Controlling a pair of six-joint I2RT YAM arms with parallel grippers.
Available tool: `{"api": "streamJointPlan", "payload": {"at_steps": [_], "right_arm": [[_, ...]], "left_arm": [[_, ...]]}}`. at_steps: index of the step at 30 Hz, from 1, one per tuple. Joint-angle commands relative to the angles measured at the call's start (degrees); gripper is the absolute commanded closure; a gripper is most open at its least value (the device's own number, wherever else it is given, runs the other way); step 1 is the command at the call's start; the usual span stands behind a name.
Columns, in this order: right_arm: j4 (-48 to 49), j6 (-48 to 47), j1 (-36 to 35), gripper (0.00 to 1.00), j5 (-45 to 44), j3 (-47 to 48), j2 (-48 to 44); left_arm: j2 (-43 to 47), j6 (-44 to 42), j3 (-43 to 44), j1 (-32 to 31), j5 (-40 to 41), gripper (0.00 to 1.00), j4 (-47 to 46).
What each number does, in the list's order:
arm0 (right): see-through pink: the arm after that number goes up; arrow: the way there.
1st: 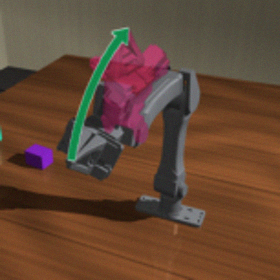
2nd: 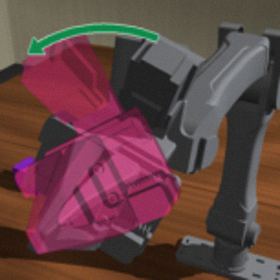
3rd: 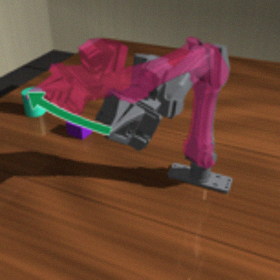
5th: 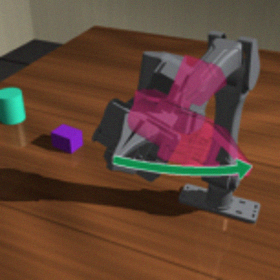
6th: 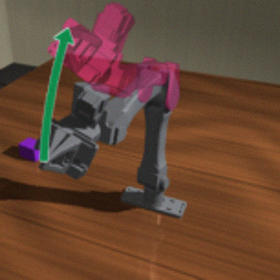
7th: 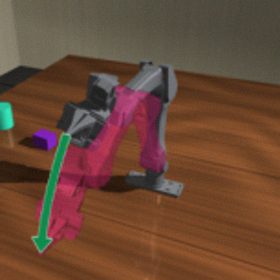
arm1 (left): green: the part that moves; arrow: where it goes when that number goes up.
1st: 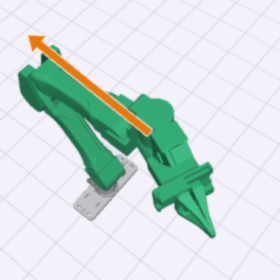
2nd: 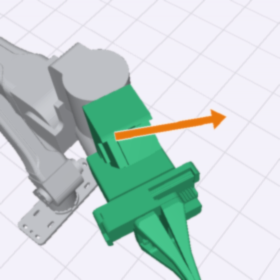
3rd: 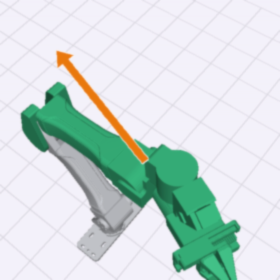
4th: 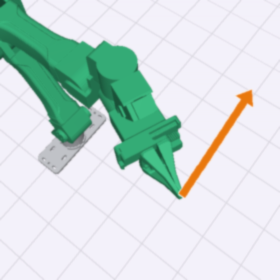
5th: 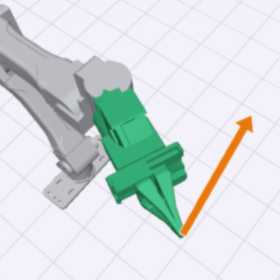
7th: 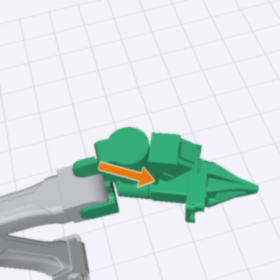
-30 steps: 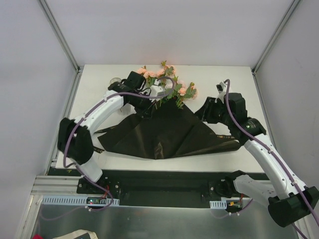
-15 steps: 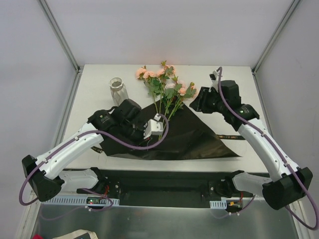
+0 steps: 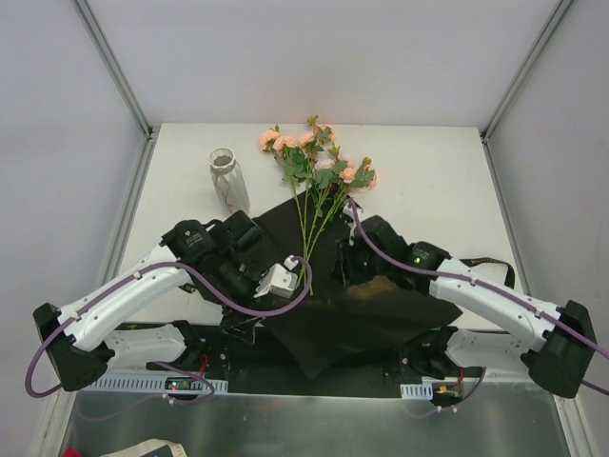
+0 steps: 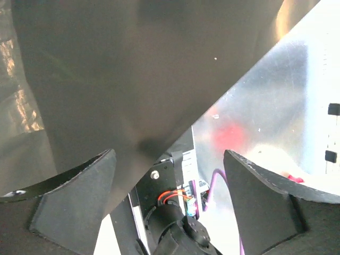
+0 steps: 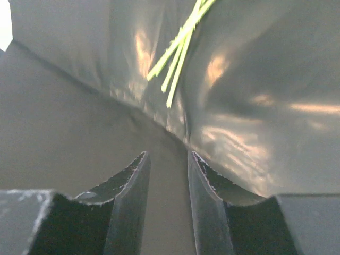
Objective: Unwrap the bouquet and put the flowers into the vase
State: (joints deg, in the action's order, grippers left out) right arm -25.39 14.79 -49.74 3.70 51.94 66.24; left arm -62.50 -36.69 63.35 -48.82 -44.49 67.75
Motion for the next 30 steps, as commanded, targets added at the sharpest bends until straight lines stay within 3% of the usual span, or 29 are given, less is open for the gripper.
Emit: {"api": "streamJointPlan", "payload": {"at_steps": [1, 5, 9, 12, 15, 16, 19, 24, 30], "right_arm": [[-2.21, 8.40, -7.38, 0.63, -8.53, -5.00, -6.99], [-3.00, 11.40, -13.18, 0.61, -12.40, -5.80, -7.70], [-4.49, 9.57, -13.46, 0.49, -16.16, -2.39, -5.60], [-5.46, 5.70, -11.10, 0.47, -20.14, 4.55, -0.60], [-3.45, 2.62, -5.56, 0.48, -19.61, 12.55, 9.04], [-2.40, 2.18, -2.59, 0.48, -18.92, 14.22, 11.09], [0.86, 3.40, 3.58, 0.48, -14.36, 20.20, 19.96], [4.47, 7.53, 8.77, 0.48, -11.70, 28.02, 33.22], [5.52, 10.61, 10.79, 0.48, -11.61, 30.76, 41.33]], "left_arm": [[0.62, -2.78, 7.39, -0.49, -0.78, 0.15, 5.73], [1.06, -0.93, 13.62, -0.49, 4.93, 0.13, 6.17], [1.50, 0.56, 15.57, -0.49, 13.96, 0.01, 5.21], [2.47, 3.81, 12.25, 0.56, 24.08, 0.01, 0.48], [4.22, 4.17, 7.15, 10.02, 21.66, 0.01, -5.23], [4.66, 3.65, 5.48, 17.63, 18.16, 0.01, -6.39], [4.58, 3.20, 2.93, 29.07, 16.46, 0.01, -9.56], [4.76, -0.13, -1.47, 42.21, 9.95, 0.01, -10.96], [1.08, -2.86, -4.11, 57.67, 2.33, 0.01, -12.99]]}}
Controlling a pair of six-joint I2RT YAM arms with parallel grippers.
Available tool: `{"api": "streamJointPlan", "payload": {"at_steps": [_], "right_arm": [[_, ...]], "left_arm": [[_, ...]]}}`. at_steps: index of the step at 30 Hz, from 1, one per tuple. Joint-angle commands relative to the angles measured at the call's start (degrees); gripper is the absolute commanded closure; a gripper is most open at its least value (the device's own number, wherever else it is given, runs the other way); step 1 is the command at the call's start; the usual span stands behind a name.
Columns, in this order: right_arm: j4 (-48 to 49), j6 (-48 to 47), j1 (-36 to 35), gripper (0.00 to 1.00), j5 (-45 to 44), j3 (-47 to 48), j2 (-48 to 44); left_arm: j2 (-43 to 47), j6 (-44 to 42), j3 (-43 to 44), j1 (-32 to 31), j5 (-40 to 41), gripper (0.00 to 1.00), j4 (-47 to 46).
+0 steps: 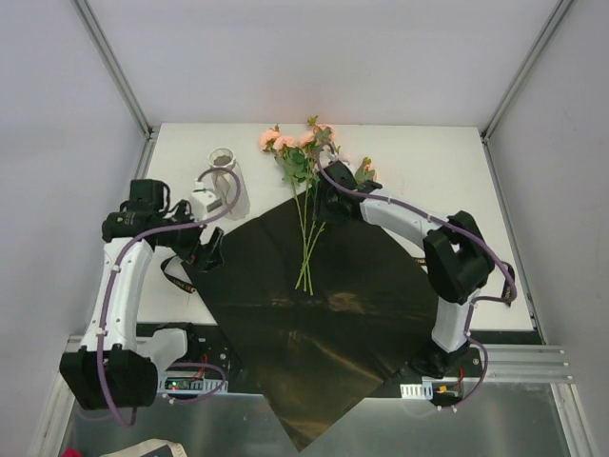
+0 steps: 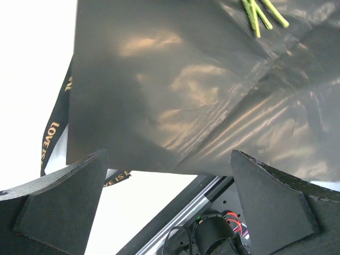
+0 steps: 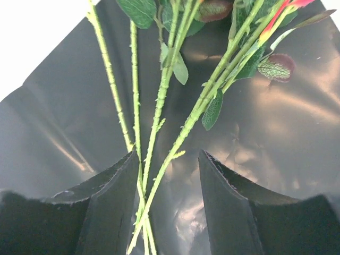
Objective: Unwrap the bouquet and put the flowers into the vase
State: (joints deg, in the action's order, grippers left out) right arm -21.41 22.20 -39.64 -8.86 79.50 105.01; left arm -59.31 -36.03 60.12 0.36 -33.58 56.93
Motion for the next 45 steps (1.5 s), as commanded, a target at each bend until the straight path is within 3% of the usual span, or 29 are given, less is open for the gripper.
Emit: {"api": "streamJointPlan", "payload": {"at_steps": [1, 6, 9, 19, 21, 23, 25, 27, 38, 41, 45], "right_arm": [[1.89, 3.90, 1.05, 0.48, 1.04, 3.03, 3.18], [3.21, 5.40, 2.89, 0.52, 1.04, 2.41, 5.90], [4.09, 5.14, 3.69, 0.52, 0.86, 2.32, 6.87], [6.47, 5.93, 4.83, 0.56, 0.34, 4.52, 11.53], [6.55, 6.80, 4.92, 0.60, 0.34, 4.78, 12.32], [6.91, 7.25, 4.75, 0.72, -0.19, 4.17, 11.89], [8.39, 8.30, 4.74, 0.87, -1.41, 1.46, 10.49], [9.27, 8.74, 4.40, 0.93, -2.56, -0.74, 7.24], [9.81, 9.88, -0.08, 0.99, -15.21, -7.35, -10.95], [11.73, 7.00, -3.15, 0.99, -19.87, -6.38, -15.78], [17.70, -2.13, -6.50, 0.99, -19.44, 0.63, -17.83]], "left_arm": [[-3.00, -4.13, -0.71, 10.52, -9.91, 0.01, -2.26], [-10.62, -7.47, 2.45, 23.87, -16.95, 0.01, -0.51], [-15.90, -9.49, 5.71, 26.35, -18.09, 0.01, 3.17], [-17.86, -10.11, 3.87, 26.97, -18.10, 0.01, 2.58], [-18.03, -8.97, 3.26, 26.97, -17.05, 0.01, 1.61], [-18.56, -8.01, 3.08, 26.97, -16.08, 0.01, 0.73], [-19.09, -7.30, 2.99, 26.97, -14.50, 0.01, 0.03], [-19.35, -6.86, 2.81, 27.06, -13.53, 0.01, -0.50], [-19.97, -5.63, 3.60, 26.97, -12.65, 0.01, -1.55], [-20.06, -5.37, 3.43, 27.15, -12.65, 0.01, -1.64], [-20.76, -4.67, 4.21, 28.20, -13.70, 0.01, -1.73]]}}
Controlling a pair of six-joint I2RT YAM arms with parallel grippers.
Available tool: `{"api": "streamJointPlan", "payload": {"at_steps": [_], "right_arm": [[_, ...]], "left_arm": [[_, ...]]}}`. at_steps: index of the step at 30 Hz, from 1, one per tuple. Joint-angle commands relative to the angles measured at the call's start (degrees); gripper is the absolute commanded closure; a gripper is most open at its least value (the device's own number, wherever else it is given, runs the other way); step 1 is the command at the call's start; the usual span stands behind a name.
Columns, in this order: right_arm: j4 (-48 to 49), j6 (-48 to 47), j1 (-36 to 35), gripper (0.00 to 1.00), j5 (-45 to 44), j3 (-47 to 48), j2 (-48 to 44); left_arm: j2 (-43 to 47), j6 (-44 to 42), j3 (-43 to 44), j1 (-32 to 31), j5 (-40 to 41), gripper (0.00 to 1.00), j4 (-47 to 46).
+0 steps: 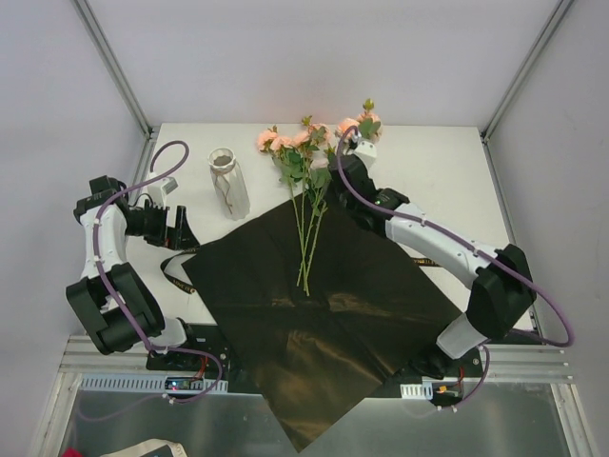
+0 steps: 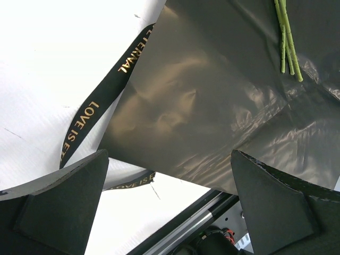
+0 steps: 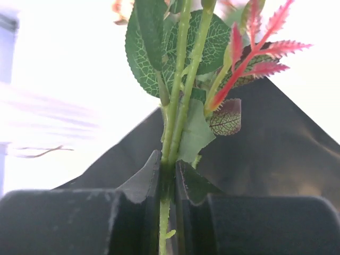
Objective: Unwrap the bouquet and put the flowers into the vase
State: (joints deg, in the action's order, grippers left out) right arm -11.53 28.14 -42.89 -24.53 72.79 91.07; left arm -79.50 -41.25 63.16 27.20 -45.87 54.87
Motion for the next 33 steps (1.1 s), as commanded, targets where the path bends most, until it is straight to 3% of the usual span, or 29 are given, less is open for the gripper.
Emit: {"api": "streamJointPlan", "payload": {"at_steps": [1, 5, 8, 9, 14, 24, 33], "right_arm": [[8.19, -11.58, -3.60, 0.99, -1.33, 13.45, -3.36], [8.63, -18.55, -4.56, 0.99, 6.59, 33.16, 5.94], [16.07, -21.55, -4.74, 0.99, 15.55, 42.66, 12.54], [22.97, -21.72, -4.83, 0.99, 18.18, 43.39, 13.69], [27.26, -27.69, -6.32, 0.99, 20.67, 59.35, 25.20], [40.87, -30.25, -6.76, 0.99, 20.23, 60.44, 32.68], [42.91, -25.68, -5.97, 0.99, 21.28, 61.24, 34.53]], "left_arm": [[-0.82, 0.91, 1.44, 1.62, -1.85, 0.01, 0.41], [-2.23, 1.44, 2.15, 3.38, -2.56, 0.01, 0.32], [-1.80, 1.18, 1.36, 3.73, -2.82, 0.01, 0.32], [-1.62, 1.09, 0.83, 3.82, -2.91, 0.01, 0.41], [-0.65, 0.30, -0.40, 4.00, -3.00, 0.01, 0.32], [-0.04, -0.84, -0.31, 4.09, -3.18, 0.01, 1.29], [0.84, -3.30, -1.54, 4.09, -2.12, 0.01, 2.52]]}}
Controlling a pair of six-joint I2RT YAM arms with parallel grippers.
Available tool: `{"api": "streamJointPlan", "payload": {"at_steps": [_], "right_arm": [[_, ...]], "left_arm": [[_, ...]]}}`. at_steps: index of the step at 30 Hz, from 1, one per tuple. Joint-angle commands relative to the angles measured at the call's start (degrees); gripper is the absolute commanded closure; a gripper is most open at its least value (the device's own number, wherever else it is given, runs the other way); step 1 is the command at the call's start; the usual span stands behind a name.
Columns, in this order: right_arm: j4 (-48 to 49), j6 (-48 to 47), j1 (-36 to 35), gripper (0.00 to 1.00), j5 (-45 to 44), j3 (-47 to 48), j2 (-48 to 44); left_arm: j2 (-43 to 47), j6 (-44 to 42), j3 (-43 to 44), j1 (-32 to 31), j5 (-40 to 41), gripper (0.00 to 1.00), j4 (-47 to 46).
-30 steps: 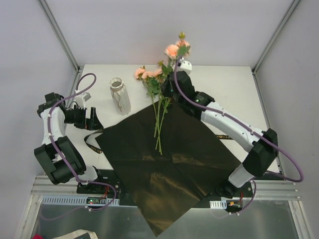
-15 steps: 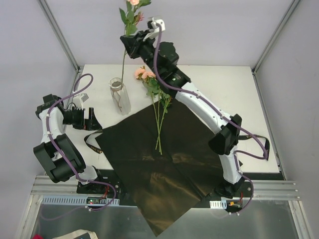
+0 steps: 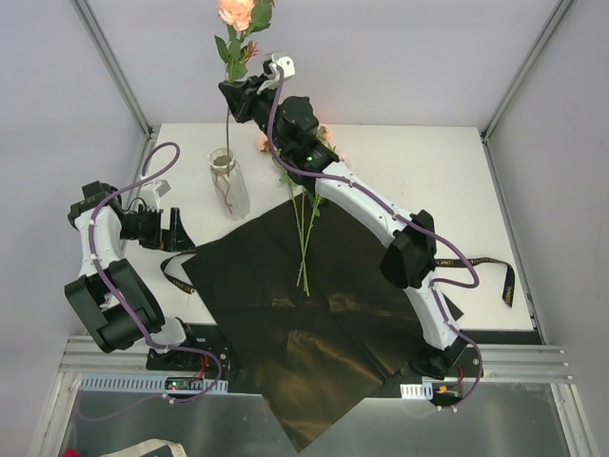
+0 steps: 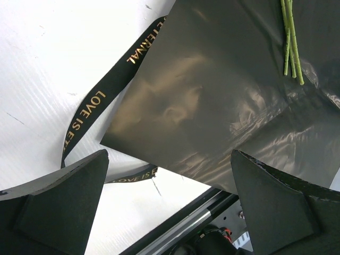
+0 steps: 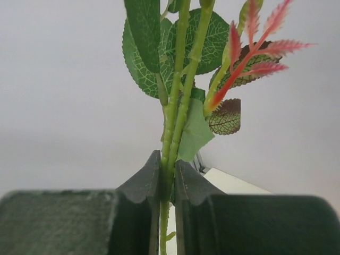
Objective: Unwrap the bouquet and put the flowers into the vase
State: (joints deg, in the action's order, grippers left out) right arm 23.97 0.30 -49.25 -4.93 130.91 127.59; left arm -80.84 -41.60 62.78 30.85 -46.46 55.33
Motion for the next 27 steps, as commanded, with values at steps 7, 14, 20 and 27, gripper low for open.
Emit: {"api": "streamJointPlan", "payload": {"at_steps": [7, 14, 20, 27], "right_arm": [[10.47, 12.61, 2.23, 0.99, 3.87, -3.72, -7.18], [10.93, 12.54, 2.32, 0.99, 4.14, -3.82, -7.27], [11.19, 13.06, 2.94, 0.99, 4.05, -3.30, -6.92], [11.28, 12.98, 3.99, 0.99, 3.52, -2.94, -7.00]], "left_arm": [[1.47, -3.92, -2.32, 0.53, -1.53, 0.01, 2.06], [1.65, -4.45, -2.58, 0.44, -2.06, 0.01, 2.24], [1.03, -4.98, -2.75, 0.53, -1.88, 0.01, 2.24], [0.59, -5.33, -2.58, 0.53, -2.23, 0.01, 2.32]]}}
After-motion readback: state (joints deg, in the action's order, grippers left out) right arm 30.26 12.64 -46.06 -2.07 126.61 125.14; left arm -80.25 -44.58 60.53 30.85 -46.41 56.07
